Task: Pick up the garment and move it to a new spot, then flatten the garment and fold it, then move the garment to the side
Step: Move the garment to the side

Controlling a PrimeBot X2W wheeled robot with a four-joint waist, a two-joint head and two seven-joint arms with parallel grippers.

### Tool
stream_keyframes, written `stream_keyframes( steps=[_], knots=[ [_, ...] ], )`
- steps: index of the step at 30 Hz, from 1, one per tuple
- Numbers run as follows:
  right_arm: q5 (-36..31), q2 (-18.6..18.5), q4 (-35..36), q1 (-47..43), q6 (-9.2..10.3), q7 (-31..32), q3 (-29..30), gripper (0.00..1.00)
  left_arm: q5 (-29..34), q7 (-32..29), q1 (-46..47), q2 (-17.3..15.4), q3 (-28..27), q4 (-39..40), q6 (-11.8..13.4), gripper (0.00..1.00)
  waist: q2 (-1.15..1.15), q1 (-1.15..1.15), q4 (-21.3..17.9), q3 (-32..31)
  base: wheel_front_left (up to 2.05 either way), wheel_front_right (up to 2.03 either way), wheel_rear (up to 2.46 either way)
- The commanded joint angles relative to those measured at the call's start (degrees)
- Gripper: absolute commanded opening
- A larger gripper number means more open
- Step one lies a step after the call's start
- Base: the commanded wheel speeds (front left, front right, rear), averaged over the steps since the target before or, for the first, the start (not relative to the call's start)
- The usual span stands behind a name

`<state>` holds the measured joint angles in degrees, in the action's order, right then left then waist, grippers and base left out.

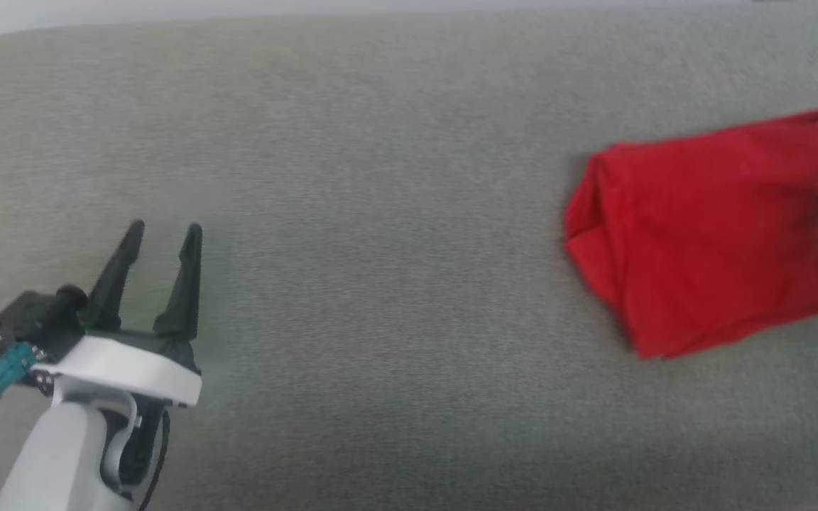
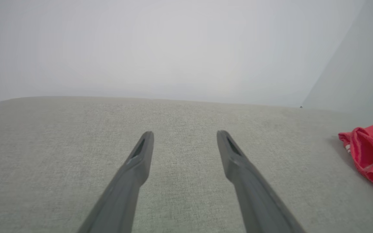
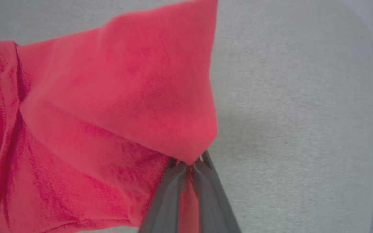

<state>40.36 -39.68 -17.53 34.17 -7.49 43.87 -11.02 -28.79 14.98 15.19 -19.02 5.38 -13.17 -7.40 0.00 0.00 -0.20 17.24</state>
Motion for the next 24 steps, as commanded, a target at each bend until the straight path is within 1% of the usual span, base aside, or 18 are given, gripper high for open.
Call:
stream_keyframes(
  steps=[1, 2, 12, 17, 18, 24],
  knots=[
    [-0.5, -0.6, -0.7, 1.9, 0.0, -1.0, 0.4, 0.0, -0.5, 0.2, 1.7, -0.3, 0.6, 0.3, -0.1, 1.0, 0.0, 0.0, -2.7, 2.3, 0.0, 0.0, 0.0],
    [-0.5, -0.6, -0.7, 1.9, 0.0, -1.0, 0.4, 0.0, -0.5, 0.2, 1.7, -0.3, 0.6, 0.3, -0.1, 1.0, 0.0, 0.0, -2.7, 2.3, 0.0, 0.0, 0.0],
    [-4.0, -3.0, -6.6, 9.7, 0.0, -7.2, 1.7, 0.0, -0.2, 0.2, 7.6, -3.0, 5.6, 0.9, -0.1, 1.0, 0.0, 0.0, -9.3, 7.5, 0.0, 0.0, 0.0],
    [-5.9, -3.4, -10.1, 12.8, 0.0, -11.4, 1.9, 0.0, -1.0, 0.2, 10.5, -4.5, 8.2, 0.8, -0.1, 1.0, 0.0, 0.0, -11.6, 9.9, 0.0, 0.0, 0.0],
    [-7.2, -3.7, -11.6, 13.9, 0.01, -13.2, 1.8, 0.0, -1.1, 0.2, 11.6, -5.2, 9.2, 0.7, -0.1, 1.0, 0.0, 0.0, -12.4, 10.8, 0.0, 0.0, 0.0],
    [-10.7, -4.6, -15.8, 17.2, 0.01, -17.4, 1.8, 0.0, -1.5, 0.2, 14.8, -6.5, 12.1, 0.9, -0.1, 1.0, 0.0, 0.0, -14.1, 13.6, 0.0, 0.0, 0.0]
  ],
)
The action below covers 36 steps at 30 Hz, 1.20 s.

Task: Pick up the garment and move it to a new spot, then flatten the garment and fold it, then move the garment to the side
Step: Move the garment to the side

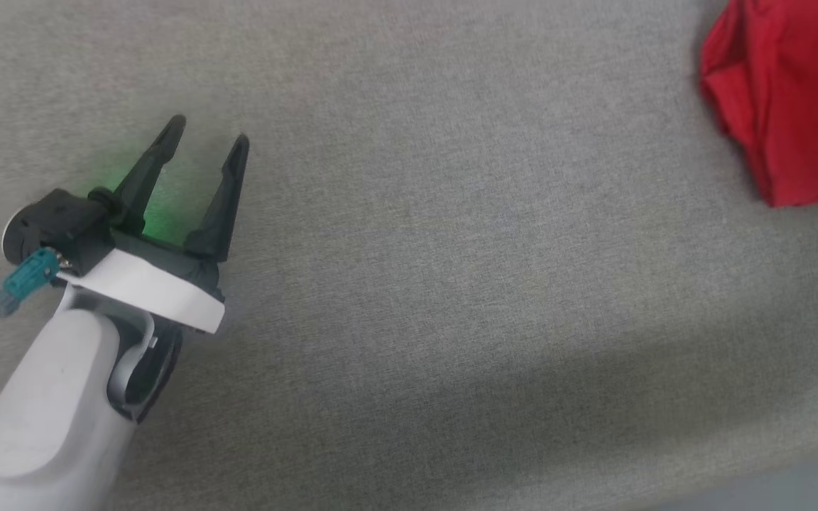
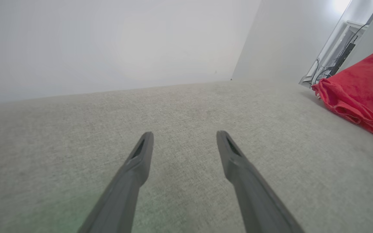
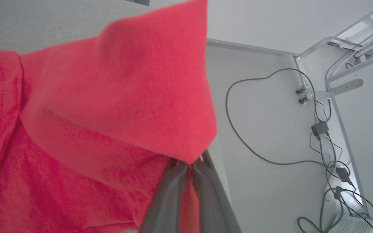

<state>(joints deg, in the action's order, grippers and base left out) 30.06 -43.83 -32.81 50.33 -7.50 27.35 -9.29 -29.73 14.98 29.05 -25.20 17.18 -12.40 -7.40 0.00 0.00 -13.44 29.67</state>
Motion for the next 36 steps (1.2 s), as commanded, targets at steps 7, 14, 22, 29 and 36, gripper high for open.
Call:
stream_keyframes(
  steps=[7, 14, 22, 29, 36],
  knots=[
    [-3.9, 0.1, -6.1, 4.2, 0.01, -5.6, 0.7, 0.0, -0.9, 0.2, 4.2, -1.1, 3.4, -0.7, -0.1, 1.0, 0.0, 0.0, -0.8, 4.2, 0.0, 0.0, 0.0],
    [-7.1, 1.9, -12.0, 6.7, 0.01, -9.8, 0.0, 0.0, -1.5, 0.0, 6.3, -1.8, 5.5, -1.5, -0.1, 1.0, 0.0, 0.0, 0.9, 6.2, 0.0, 0.0, 0.0],
    [-9.5, 4.2, -18.5, 9.4, 0.01, -11.4, 0.3, 0.0, -2.1, 0.0, 6.5, -2.1, 5.1, -2.4, 0.1, 1.0, 0.0, 0.0, 2.4, 6.3, 0.0, 0.0, 0.0],
    [-9.8, 4.8, -21.9, 11.4, 0.01, -11.8, -0.2, 1.0, -2.5, 0.0, 4.6, -1.6, 3.2, -1.2, 0.1, 1.0, 0.0, 0.0, 2.7, 4.1, 0.0, 0.0, 0.0],
    [-8.4, 5.5, -21.6, 11.9, 0.01, -12.9, -1.6, 1.0, -3.2, 0.1, 1.5, -0.7, 0.2, -0.2, 0.0, 1.0, 0.0, 0.0, 2.9, -0.5, 0.0, 0.0, 0.0]
  ],
)
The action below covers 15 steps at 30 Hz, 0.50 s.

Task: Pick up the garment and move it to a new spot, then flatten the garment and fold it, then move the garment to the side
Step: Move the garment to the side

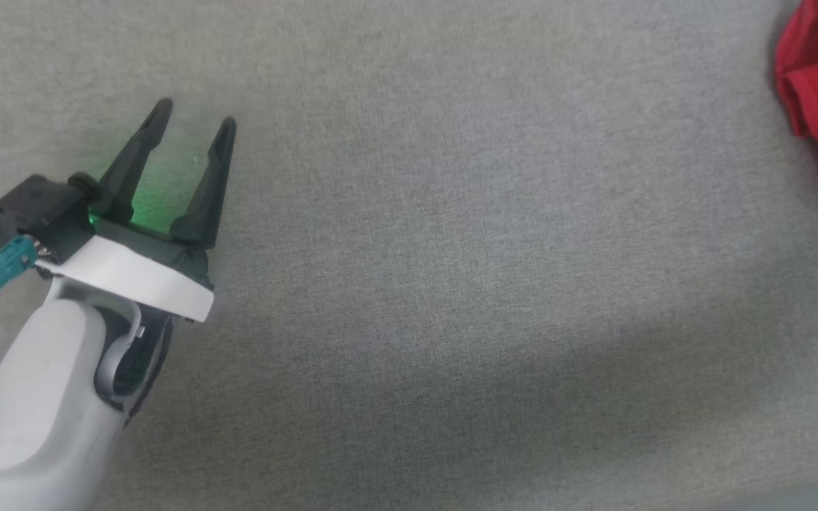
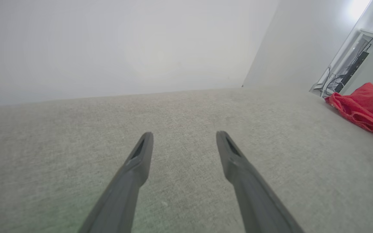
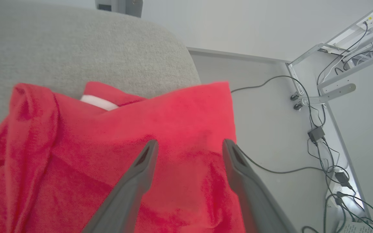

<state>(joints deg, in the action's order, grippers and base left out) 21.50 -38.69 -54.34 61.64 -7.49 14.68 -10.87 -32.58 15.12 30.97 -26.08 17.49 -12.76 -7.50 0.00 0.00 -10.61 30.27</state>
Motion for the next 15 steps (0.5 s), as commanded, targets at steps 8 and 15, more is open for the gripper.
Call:
stream_keyframes(
  steps=[8, 15],
  knots=[
    [3.1, 2.4, 3.4, -2.3, 0.0, -3.1, -3.9, 1.0, -3.1, 0.0, -5.4, 1.7, -3.1, 0.2, 0.1, 1.0, 0.0, 0.0, 2.1, -8.2, 0.0, 0.0, 0.0],
    [5.8, 4.6, 6.6, -6.2, 0.0, -6.8, -7.4, 1.0, -1.5, 0.0, -11.3, 2.7, -7.4, -0.2, 0.1, 1.0, 0.0, 0.0, 4.6, -14.8, 0.0, 0.0, 0.0]
  ],
)
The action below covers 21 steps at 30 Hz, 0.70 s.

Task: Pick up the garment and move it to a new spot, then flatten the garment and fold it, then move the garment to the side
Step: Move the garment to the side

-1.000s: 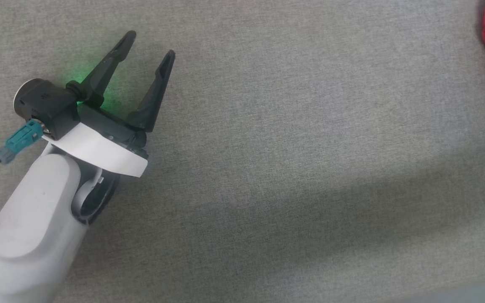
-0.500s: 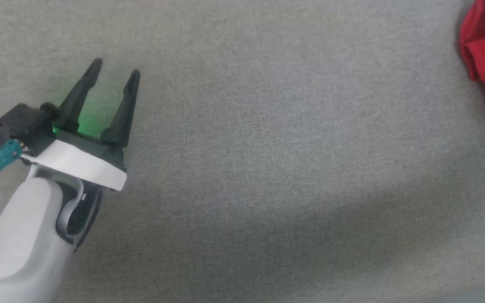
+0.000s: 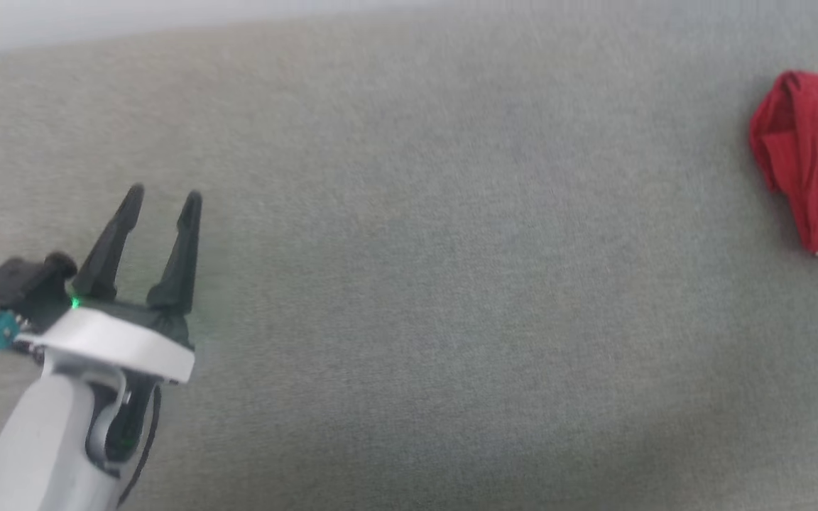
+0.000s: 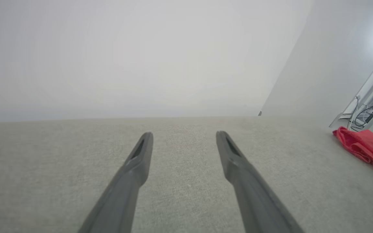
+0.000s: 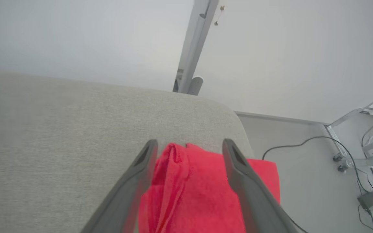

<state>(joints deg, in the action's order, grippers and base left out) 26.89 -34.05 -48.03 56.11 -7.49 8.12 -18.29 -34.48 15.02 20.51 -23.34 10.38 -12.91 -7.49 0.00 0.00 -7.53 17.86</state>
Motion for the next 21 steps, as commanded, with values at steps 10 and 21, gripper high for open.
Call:
stream_keyframes(
  steps=[10, 21],
  knots=[
    [2.9, 2.6, 4.4, -9.2, 0.0, -7.5, -2.6, 1.0, 2.9, 0.1, -9.7, 2.0, -6.5, 1.5, 0.1, 1.0, 0.0, 0.0, 4.9, -9.9, 0.0, 0.0, 0.0],
    [3.0, 5.1, 7.9, -21.2, 0.0, -16.1, -1.4, 1.0, 6.8, 0.1, -18.6, 4.4, -13.8, 1.7, 0.1, 1.0, 0.0, 0.0, 6.4, -15.2, 0.0, 0.0, 0.0]
  ],
)
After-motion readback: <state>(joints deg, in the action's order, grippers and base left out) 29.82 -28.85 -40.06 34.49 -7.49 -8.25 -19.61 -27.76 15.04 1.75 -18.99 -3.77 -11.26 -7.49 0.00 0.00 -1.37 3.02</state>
